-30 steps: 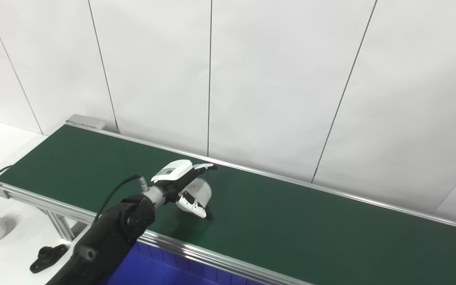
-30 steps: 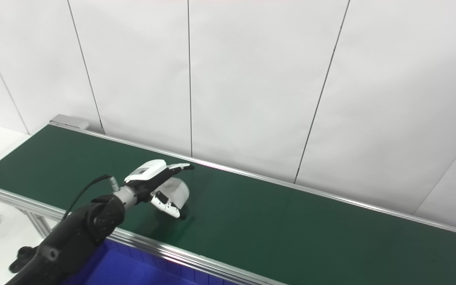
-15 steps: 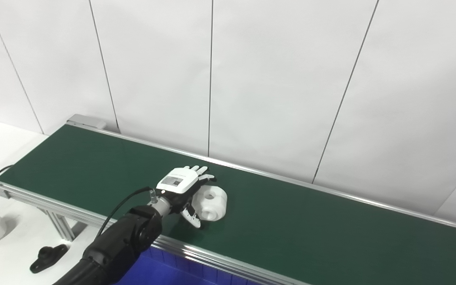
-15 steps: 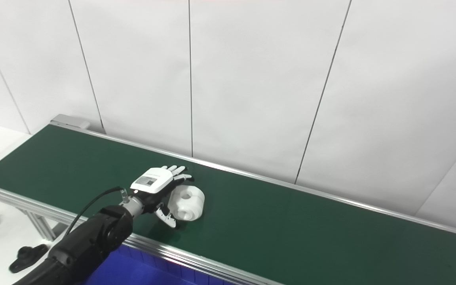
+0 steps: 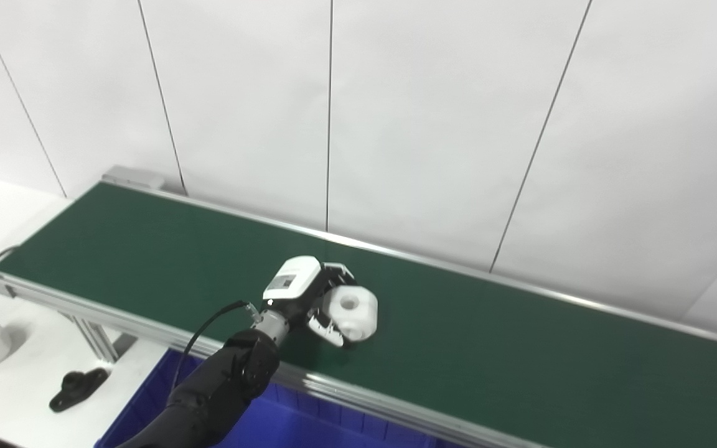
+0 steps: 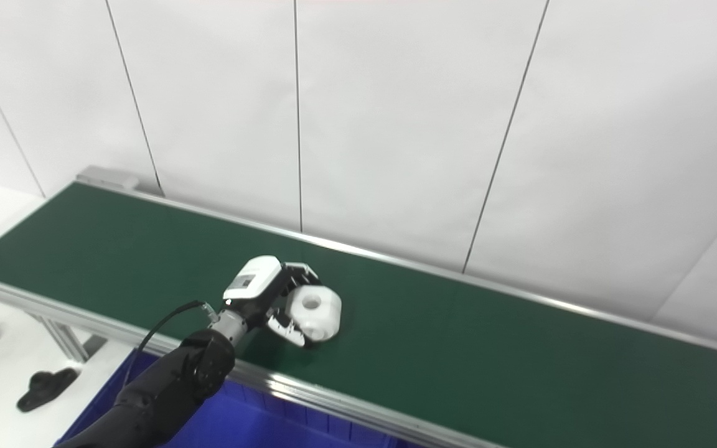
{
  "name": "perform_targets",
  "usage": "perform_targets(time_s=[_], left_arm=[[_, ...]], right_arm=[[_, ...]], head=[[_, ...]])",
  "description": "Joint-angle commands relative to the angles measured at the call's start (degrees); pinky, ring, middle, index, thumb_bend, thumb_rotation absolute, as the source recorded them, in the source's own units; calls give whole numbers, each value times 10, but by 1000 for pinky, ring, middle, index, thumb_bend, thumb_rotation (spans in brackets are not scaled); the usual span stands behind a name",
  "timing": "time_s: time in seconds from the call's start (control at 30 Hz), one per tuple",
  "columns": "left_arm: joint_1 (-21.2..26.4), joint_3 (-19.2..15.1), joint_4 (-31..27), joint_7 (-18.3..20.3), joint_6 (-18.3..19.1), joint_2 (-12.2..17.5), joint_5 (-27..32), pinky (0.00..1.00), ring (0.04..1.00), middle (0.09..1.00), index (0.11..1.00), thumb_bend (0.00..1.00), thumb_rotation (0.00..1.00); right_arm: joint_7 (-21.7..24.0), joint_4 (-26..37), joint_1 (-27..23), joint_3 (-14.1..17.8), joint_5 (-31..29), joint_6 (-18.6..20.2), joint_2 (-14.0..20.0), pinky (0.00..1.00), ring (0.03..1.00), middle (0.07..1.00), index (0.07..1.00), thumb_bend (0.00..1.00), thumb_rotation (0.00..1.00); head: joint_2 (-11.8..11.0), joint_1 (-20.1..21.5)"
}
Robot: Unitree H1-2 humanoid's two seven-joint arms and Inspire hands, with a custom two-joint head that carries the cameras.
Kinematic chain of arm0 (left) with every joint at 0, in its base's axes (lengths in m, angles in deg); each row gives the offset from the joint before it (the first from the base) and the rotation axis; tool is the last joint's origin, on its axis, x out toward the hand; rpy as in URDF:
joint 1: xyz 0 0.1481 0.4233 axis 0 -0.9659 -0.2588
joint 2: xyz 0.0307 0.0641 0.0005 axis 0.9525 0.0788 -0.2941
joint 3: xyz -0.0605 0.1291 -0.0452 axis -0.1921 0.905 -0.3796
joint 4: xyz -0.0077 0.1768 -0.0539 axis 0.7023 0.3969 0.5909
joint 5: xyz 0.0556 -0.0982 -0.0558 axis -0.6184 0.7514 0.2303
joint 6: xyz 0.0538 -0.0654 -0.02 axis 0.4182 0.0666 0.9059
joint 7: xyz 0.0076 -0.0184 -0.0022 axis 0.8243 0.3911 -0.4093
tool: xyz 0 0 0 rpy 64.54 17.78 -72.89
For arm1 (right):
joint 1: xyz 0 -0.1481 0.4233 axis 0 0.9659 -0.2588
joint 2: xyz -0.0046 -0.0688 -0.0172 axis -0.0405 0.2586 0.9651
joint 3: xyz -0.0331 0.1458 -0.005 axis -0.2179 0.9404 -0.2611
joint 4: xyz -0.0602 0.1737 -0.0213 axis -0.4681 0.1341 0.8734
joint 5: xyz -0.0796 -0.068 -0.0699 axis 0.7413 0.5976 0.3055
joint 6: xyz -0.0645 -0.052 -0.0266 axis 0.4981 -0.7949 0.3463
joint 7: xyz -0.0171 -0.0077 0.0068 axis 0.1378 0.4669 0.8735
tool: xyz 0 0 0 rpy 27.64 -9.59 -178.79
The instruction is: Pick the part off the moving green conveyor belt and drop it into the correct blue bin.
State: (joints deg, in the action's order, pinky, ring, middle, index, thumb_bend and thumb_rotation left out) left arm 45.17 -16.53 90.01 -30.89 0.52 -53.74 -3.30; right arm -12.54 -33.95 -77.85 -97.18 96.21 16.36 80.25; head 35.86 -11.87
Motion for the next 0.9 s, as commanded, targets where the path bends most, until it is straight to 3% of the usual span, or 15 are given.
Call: perform_targets(time_s=[0.0, 0.13, 0.33, 0.5, 0.53, 0.57, 0.7, 0.77, 0.87], left_arm=[[21, -29, -18, -1, -19, -15, 54, 454, 421, 508, 518, 499, 0], [14, -77, -42, 48, 9, -51, 144, 438, 413, 496, 537, 497, 0], [-2, -88, -82, 71, 43, -58, 164, 444, 416, 489, 537, 498, 0], [-34, -93, -155, 96, 35, -44, 178, 425, 413, 490, 540, 497, 0], [-48, -92, -188, 108, 36, -38, 182, 420, 412, 490, 541, 497, 0], [-57, -91, -211, 116, 38, -34, 185, 420, 412, 489, 541, 497, 0], [-104, -85, -324, 163, 50, -8, 190, 420, 411, 488, 543, 496, 0], [-123, -83, -351, 177, 38, 0, 195, 426, 412, 490, 541, 497, 0], [-147, -75, -371, 186, 10, 10, 188, 421, 415, 490, 541, 496, 0]], right_arm=[[-8, 18, -3, 2, 4, -29, 3, 889, 887, 905, 936, 741, 676], [-3, 21, -1, 6, 1, -29, 1, 891, 889, 904, 936, 747, 668], [-5, 27, 3, 6, 4, -29, 0, 887, 886, 901, 934, 743, 661], [-1, 38, 8, 8, 3, -29, -2, 872, 879, 898, 926, 761, 640], [5, 43, 10, 11, 0, -29, -2, 861, 876, 897, 923, 771, 633], [10, 47, 12, 13, -2, -29, -3, 854, 872, 894, 920, 787, 631], [16, 70, 14, 17, 9, -29, -11, 821, 847, 876, 898, 814, 612], [20, 79, 16, 22, 16, -29, -21, 810, 836, 868, 888, 826, 606], [23, 87, 16, 30, 28, -29, -38, 798, 823, 856, 875, 841, 611]], head=[[2, 0], [4, 3], [15, 17], [36, 49], [53, 77], [53, 77], [82, 153], [96, 184], [102, 197]])
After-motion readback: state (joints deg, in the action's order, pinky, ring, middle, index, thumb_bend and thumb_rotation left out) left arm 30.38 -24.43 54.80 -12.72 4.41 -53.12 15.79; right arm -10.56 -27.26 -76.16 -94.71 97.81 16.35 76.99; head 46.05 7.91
